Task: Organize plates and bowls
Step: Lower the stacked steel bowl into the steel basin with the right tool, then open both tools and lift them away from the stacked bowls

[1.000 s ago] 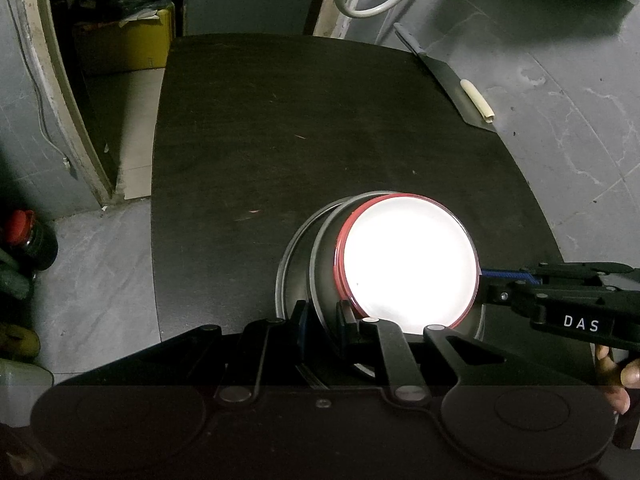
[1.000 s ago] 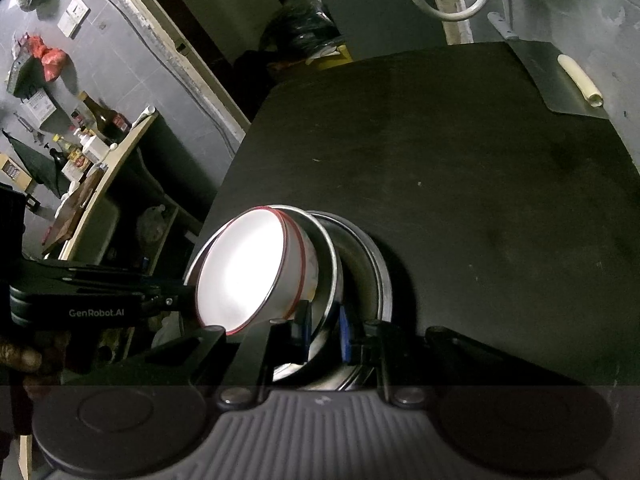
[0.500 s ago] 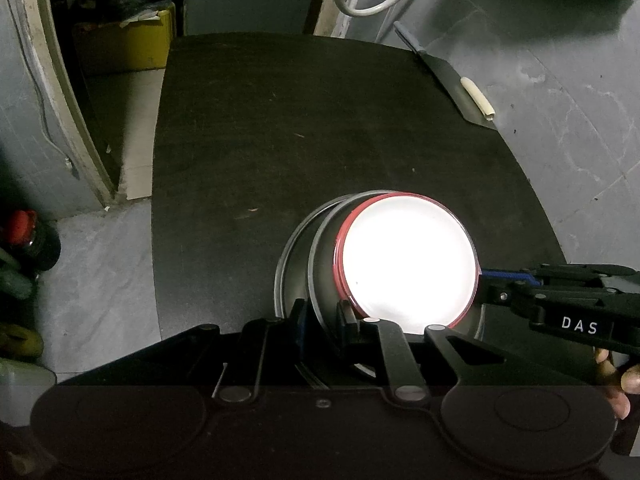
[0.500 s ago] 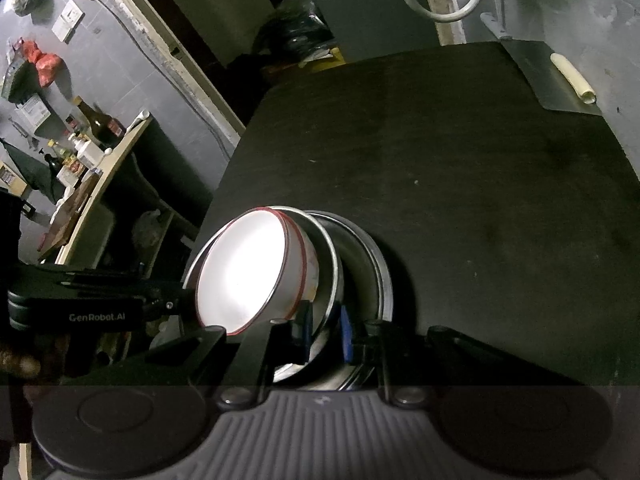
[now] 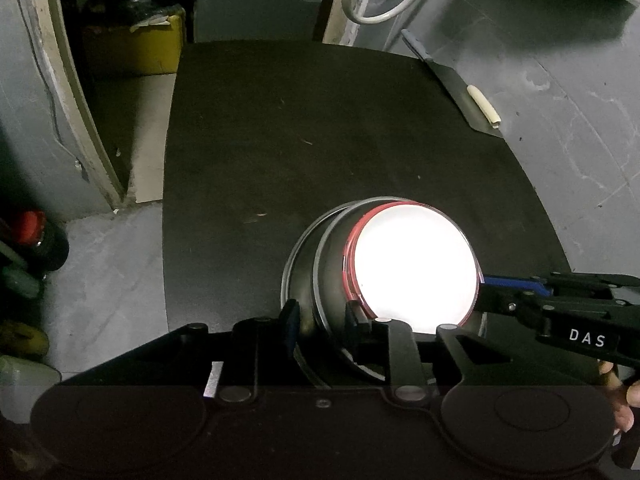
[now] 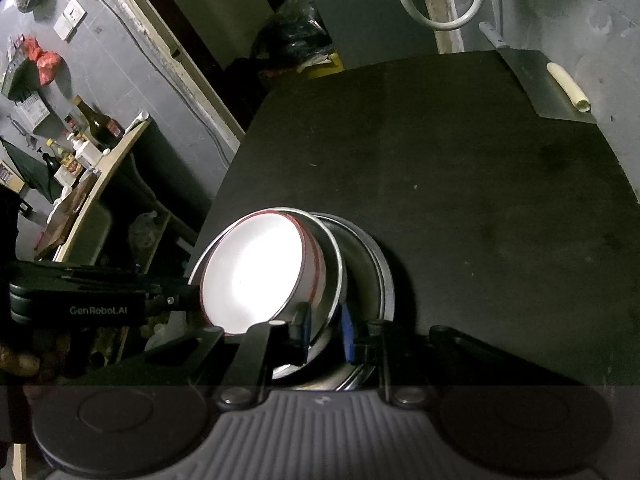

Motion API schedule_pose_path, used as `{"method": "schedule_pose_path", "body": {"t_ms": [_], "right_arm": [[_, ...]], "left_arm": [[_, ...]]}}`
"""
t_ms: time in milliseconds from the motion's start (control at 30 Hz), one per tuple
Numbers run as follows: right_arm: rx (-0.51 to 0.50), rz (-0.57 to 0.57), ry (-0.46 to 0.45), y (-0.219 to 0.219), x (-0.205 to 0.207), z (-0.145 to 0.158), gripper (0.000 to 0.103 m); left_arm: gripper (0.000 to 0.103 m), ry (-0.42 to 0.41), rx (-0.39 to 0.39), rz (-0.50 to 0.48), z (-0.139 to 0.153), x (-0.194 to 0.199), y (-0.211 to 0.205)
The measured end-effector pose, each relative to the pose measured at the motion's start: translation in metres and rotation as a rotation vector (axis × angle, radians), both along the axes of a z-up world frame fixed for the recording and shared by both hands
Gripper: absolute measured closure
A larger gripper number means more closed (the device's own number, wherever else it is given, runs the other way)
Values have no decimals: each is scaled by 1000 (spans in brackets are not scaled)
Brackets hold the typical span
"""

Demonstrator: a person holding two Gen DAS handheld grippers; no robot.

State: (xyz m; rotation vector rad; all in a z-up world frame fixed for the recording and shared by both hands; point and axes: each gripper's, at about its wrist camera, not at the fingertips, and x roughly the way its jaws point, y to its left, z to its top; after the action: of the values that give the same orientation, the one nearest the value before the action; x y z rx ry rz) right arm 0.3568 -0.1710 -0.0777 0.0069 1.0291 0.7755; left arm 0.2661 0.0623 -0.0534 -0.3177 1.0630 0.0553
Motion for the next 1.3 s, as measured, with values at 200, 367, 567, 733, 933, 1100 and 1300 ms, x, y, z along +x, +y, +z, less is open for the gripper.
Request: {"method": "schedule_pose_path", "body": {"t_ms": [200,367,567,733,933,1100,1300], "right_arm": [[4,-36,3,-4,-1,0,72],[11,-55,-4,-8,-4,1,68],[16,-75,-16,-12,-9,3,62],[21,-91,-27,-16,-15,5,58],[33,-107,-50,-19,-19,10,48],[44,-110,-58,-22,-19,13,34],[55,-100,-76,-27,-26,17,20]], "left_arm": [[64,-6,60,7,5,-1,-4],[57,-8,83,17,7,-2,-4],[48,-24,114,28,11,-5,-4],[33,-56,114,39,16,-9,-4],[29,-71,125,40,20,-12,-8],[22,-79,126,46,24,-15,-9],[12,-94,137,76,28,-22,-12]]}}
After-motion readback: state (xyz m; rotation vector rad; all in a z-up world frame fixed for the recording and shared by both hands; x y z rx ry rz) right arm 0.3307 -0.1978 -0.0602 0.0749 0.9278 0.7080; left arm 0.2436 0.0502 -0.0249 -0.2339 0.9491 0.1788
